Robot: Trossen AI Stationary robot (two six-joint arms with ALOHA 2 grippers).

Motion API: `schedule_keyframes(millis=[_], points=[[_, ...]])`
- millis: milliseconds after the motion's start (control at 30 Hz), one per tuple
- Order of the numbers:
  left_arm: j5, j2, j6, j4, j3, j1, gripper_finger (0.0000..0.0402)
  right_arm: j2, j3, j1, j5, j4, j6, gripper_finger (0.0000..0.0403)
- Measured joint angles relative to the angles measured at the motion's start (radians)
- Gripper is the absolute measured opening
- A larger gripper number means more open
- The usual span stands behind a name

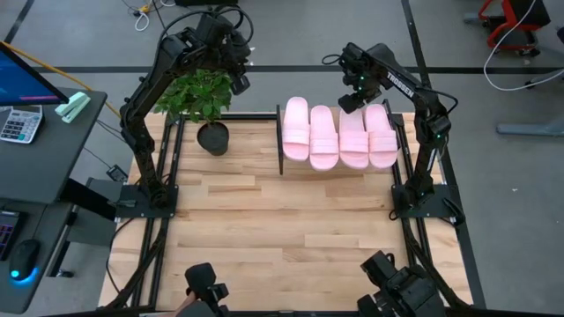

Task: Pick and place slides into the shelf
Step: Adjust the pink slides on the shelf, then return to Home Position

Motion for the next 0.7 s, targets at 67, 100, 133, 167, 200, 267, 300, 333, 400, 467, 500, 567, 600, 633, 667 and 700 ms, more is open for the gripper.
schedule_keyframes(millis=[67, 100, 133, 167, 200, 267, 300, 333, 400, 467, 500, 567, 600, 633, 667, 700], points=[[0.0, 0.0, 0.0, -0.004, 0.0, 0.0, 0.0107, 0.0, 0.0, 0.0, -0.002, 0.001, -0.001, 0.0155], [0.0, 0.0, 0.0, -0.006, 0.0, 0.0, 0.0107, 0.0, 0.0, 0.0, -0.009, 0.003, -0.006, 0.0155], [0.0, 0.0, 0.0, -0.009, 0.0, 0.0, 0.0107, 0.0, 0.0, 0.0, -0.021, 0.006, -0.01, 0.0155], [0.0, 0.0, 0.0, -0.01, 0.0, 0.0, 0.0107, 0.0, 0.0, -0.001, -0.038, 0.012, -0.014, 0.0155], [0.0, 0.0, 0.0, -0.009, 0.0, 0.0, 0.0107, 0.0, 0.0, -0.001, -0.05, 0.018, -0.016, 0.0155], [0.0, 0.0, 0.0, -0.009, 0.0, 0.0, 0.0107, 0.0, 0.0, 0.004, -0.055, 0.028, -0.017, 0.0155], [0.0, 0.0, 0.0, -0.009, 0.0, 0.0, 0.0107, 0.0, 0.0, 0.005, -0.057, 0.032, -0.019, 0.0155], [0.0, 0.0, 0.0, -0.009, 0.0, 0.0, 0.0107, 0.0, 0.0, 0.006, -0.063, 0.036, -0.025, 0.0155], [0.0, 0.0, 0.001, -0.01, 0.0, 0.0, 0.0107, 0.0, 0.0, 0.011, -0.062, 0.04, -0.031, 0.0155], [0.0, 0.0, 0.0, -0.01, 0.0, 0.0, 0.0107, 0.0, 0.0, 0.013, -0.063, 0.042, -0.034, 0.0155], [0.0, 0.0, 0.001, -0.01, 0.0, 0.0, 0.0107, 0.0, 0.0, 0.013, -0.061, 0.042, -0.034, 0.0155], [0.0, 0.0, 0.001, -0.009, 0.0, 0.0, 0.0107, 0.0, 0.0, 0.013, -0.05, 0.041, -0.034, 0.0155], [0.0, 0.0, 0.001, -0.009, 0.0, 0.0, 0.0107, 0.0, 0.0, 0.013, -0.044, 0.041, -0.036, 0.0155], [0.0, 0.0, 0.001, -0.01, 0.0, 0.0, 0.0107, 0.0, 0.001, 0.013, -0.038, 0.041, -0.037, 0.0155], [0.0, 0.0, 0.001, -0.009, 0.0, 0.0, 0.0107, 0.0, 0.004, 0.013, -0.036, 0.042, -0.041, 0.0155], [0.0, 0.0, 0.001, -0.009, 0.0, 0.0, 0.0107, 0.0, 0.009, 0.013, -0.036, 0.047, -0.05, 0.0155]])
